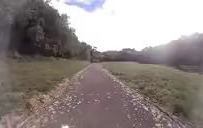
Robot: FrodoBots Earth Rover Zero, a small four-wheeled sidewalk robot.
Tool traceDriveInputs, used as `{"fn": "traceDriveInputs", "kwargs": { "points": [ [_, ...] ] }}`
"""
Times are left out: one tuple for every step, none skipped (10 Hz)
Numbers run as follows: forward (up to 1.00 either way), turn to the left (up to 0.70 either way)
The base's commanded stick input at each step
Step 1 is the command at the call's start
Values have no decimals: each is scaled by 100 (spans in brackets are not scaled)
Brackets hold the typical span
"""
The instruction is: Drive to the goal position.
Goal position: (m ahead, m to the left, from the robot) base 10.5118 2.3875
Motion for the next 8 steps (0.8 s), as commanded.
{"fn": "traceDriveInputs", "kwargs": {
  "points": [
    [30,0],
    [30,0],
    [30,0],
    [30,0],
    [30,0],
    [30,0],
    [30,0],
    [30,0]
  ]
}}
